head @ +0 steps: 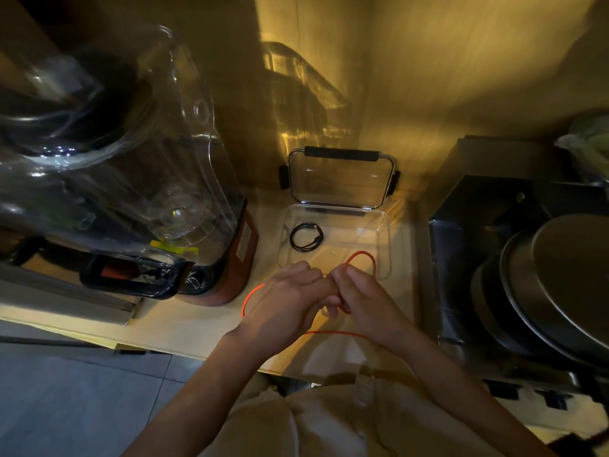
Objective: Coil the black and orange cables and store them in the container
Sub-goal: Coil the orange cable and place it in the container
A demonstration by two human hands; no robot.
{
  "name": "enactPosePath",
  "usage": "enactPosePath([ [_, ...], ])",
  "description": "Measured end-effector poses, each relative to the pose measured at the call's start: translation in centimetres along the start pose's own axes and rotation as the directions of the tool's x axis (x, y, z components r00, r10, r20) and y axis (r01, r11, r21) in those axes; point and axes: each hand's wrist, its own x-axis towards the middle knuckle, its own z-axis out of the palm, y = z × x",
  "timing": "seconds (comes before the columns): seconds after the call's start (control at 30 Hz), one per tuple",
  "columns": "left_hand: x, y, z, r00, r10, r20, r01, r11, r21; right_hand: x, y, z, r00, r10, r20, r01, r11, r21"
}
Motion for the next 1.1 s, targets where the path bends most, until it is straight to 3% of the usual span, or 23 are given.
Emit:
enactPosePath([
  [0.13,-0.1,0.1,-0.1,0.999,0.029,-0.033,-0.030,0.998,-0.056,-0.3,0.0,0.4,1.000,0.027,-0.013,-0.026,0.998,0.063],
  [0.37,-0.7,-2.5,-2.0,0.985,-0.087,-0.148,0.063,0.985,-0.159,-0.8,0.9,-1.6,0.994,0.097,-0.047,-0.081,0.961,0.265],
  [0.53,-1.9,-4.3,-3.3,0.932,-0.218,-0.289,0.151,0.959,-0.238,-0.7,2.3,-4.1,0.998,0.062,-0.006,-0.049,0.849,0.526],
  [0.77,-0.9,-3.6,-3.0,0.894,-0.267,-0.361,0.188,0.953,-0.239,-0.3,2.7,-4.8,0.968,0.031,0.247,-0.222,0.559,0.799],
  [0.87,0.0,-3.4,-3.1,0.894,-0.258,-0.367,0.193,0.960,-0.203,-0.3,2.5,-4.7,0.949,-0.012,0.315,-0.278,0.441,0.854],
  [1.1,2.3,-2.4,-2.5,0.885,-0.283,-0.369,0.236,0.957,-0.170,-0.5,2.0,-3.6,0.898,-0.112,0.425,-0.370,0.328,0.869],
])
